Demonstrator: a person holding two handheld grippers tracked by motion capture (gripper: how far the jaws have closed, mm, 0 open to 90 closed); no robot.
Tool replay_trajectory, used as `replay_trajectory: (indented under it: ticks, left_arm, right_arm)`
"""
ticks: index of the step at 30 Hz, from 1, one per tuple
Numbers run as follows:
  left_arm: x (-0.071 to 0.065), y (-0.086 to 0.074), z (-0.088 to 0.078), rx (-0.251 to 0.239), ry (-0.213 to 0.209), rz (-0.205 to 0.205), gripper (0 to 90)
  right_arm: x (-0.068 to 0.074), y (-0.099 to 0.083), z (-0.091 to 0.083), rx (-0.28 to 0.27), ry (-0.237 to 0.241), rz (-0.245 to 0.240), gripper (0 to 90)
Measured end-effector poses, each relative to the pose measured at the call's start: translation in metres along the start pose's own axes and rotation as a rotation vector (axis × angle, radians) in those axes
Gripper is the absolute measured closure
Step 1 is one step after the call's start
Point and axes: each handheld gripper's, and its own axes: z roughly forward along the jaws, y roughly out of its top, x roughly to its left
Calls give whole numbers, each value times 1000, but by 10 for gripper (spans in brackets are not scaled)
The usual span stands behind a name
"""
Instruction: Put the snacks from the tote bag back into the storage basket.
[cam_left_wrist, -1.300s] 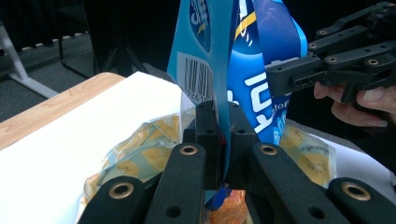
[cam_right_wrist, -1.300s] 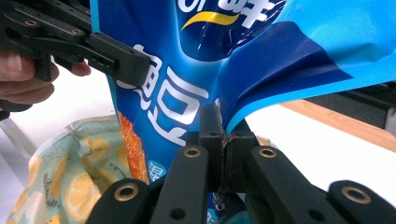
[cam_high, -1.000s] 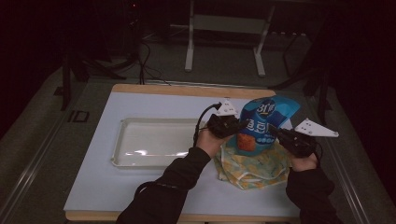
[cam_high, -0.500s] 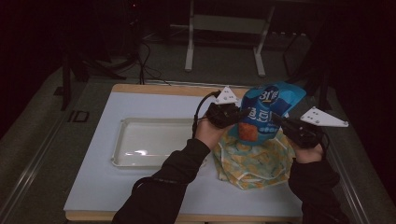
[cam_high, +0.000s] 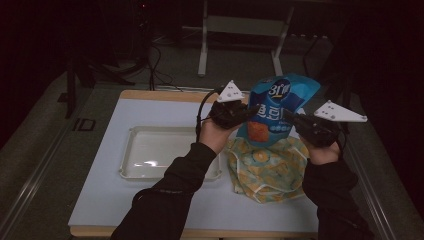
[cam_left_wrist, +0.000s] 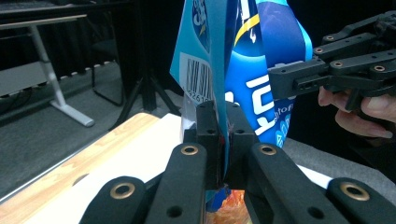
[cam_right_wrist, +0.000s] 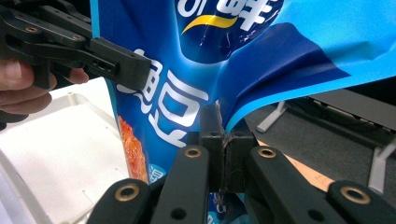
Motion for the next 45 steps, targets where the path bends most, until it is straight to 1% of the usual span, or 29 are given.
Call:
replay_trajectory:
  ticks: [7, 12, 13, 14, 15, 18, 26, 32, 38, 45]
  left_arm:
    - [8, -2, -20, 1, 30, 0, 885]
    - [14, -4, -36, -5, 52, -11, 885]
    - [14, -4, -36, -5, 52, -11, 886]
    - [15, -4, -42, -8, 63, -17, 886]
    - [16, -4, -45, -7, 69, -11, 885]
    - [19, -4, -55, -8, 82, -12, 885]
    - [25, -6, -78, -9, 111, -18, 886]
    - [28, -7, -93, -10, 142, -16, 886]
    - [32, -12, -112, -13, 160, -29, 886]
    - [36, -17, -133, -13, 191, -36, 887]
  right_arm:
    - [12, 8, 15, -4, 25, -9, 890]
    - [22, 16, 25, -2, 44, -24, 890]
    - [24, 18, 27, -3, 50, -23, 890]
    - [26, 19, 29, -4, 53, -29, 890]
    - [28, 21, 31, -5, 57, -33, 890]
    - [34, 25, 37, -11, 69, -39, 890]
    - [50, 37, 50, -15, 95, -58, 890]
    - [60, 43, 59, -19, 112, -68, 890]
    - [74, 50, 70, -20, 134, -83, 891]
    - [90, 56, 82, -20, 166, -100, 892]
